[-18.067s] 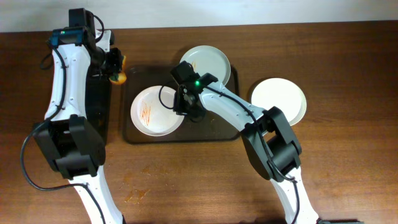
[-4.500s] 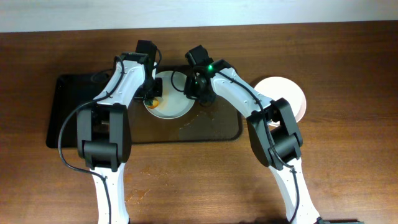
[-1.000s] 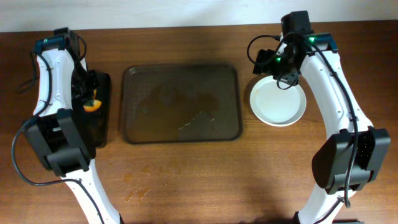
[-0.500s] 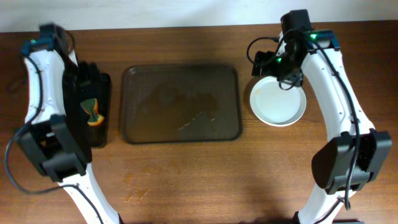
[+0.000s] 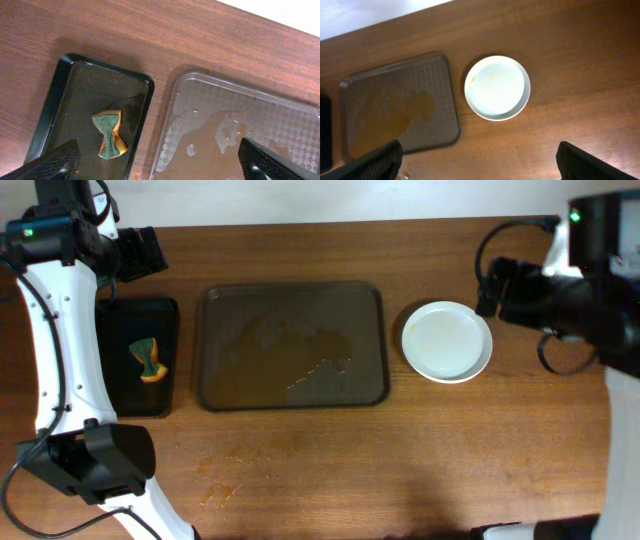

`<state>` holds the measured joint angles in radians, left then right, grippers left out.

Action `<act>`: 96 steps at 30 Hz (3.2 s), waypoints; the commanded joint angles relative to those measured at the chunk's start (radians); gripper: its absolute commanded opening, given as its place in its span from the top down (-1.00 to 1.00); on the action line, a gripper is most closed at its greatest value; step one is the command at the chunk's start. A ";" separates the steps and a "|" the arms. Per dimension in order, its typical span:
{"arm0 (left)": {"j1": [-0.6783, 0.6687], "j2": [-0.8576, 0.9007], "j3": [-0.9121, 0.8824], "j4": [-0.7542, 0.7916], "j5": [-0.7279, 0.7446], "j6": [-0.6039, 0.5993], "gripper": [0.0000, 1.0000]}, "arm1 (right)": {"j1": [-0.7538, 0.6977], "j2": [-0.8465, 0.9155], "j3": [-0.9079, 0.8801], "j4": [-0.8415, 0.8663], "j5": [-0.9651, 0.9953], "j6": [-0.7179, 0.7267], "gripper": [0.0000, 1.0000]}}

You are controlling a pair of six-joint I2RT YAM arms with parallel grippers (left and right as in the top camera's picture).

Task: Clean dirty plates on tray and stack at the side

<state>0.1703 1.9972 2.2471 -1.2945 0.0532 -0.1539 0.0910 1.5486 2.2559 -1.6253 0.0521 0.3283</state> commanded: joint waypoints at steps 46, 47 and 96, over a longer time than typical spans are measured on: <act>0.002 0.007 -0.002 0.000 0.011 0.016 -0.98 | -0.131 -1.479 -2.226 1.728 0.013 -0.086 -0.97; 0.002 0.007 -0.002 0.000 0.011 0.016 -0.98 | -0.131 -1.489 -2.239 1.728 0.013 -0.086 -0.97; 0.029 -0.892 -1.373 1.017 -0.015 0.197 -0.98 | -0.130 -1.545 -2.250 1.547 0.005 -0.115 -0.97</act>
<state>0.1978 1.2602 1.0740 -0.4026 0.0299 0.0013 -0.0341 0.0120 0.0132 -0.0734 0.0593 0.2245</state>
